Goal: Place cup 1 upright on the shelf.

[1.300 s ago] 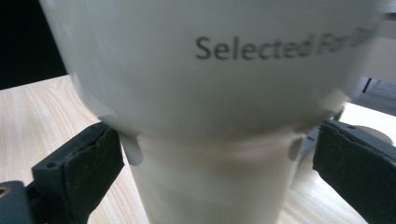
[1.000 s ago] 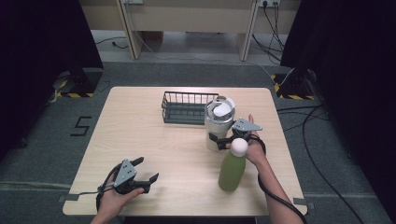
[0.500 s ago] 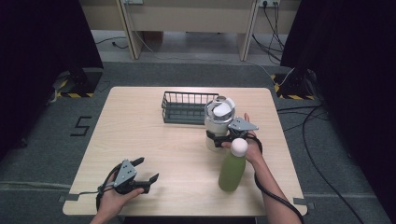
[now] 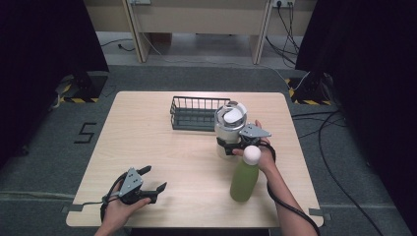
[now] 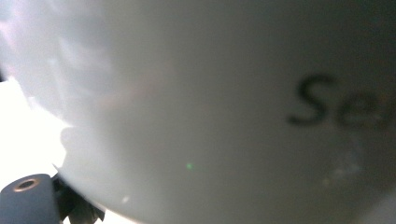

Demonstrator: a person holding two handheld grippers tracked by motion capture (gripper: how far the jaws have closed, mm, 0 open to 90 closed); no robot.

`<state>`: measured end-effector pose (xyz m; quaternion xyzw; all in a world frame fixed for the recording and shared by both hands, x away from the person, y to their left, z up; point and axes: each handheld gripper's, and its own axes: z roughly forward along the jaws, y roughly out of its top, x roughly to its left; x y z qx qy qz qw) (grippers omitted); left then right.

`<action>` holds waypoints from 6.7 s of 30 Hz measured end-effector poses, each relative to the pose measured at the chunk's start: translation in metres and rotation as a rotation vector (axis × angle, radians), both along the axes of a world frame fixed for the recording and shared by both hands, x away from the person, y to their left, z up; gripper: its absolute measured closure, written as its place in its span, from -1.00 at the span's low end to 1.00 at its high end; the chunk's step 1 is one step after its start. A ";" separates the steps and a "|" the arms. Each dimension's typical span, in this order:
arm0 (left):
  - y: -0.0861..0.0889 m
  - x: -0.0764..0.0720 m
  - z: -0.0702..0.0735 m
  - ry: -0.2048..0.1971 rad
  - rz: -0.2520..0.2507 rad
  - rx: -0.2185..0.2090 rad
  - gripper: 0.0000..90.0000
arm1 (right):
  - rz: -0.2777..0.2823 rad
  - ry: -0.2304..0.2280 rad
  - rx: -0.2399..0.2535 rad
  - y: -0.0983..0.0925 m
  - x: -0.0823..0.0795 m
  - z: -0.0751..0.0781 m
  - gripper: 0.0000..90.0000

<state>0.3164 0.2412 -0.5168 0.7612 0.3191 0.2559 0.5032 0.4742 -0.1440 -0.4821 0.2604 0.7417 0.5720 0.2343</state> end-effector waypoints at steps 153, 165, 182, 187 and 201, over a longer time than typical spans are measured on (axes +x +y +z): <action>0.000 -0.002 -0.001 -0.011 0.011 -0.020 -0.63 | -0.135 0.016 0.028 0.039 0.127 0.061 -0.98; -0.002 -0.002 -0.002 -0.010 0.004 -0.023 -0.63 | -0.118 0.021 0.014 0.024 0.115 0.064 -1.00; -0.006 -0.002 0.003 -0.039 -0.029 -0.039 -0.65 | -0.200 0.017 0.034 -0.020 0.075 0.064 -0.93; -0.009 -0.004 0.006 -0.048 -0.039 -0.049 -0.66 | -0.243 0.021 0.042 -0.037 0.057 0.061 -0.92; -0.022 -0.008 0.024 -0.086 -0.102 -0.100 -0.67 | -0.376 0.043 0.016 -0.084 -0.004 0.022 -0.90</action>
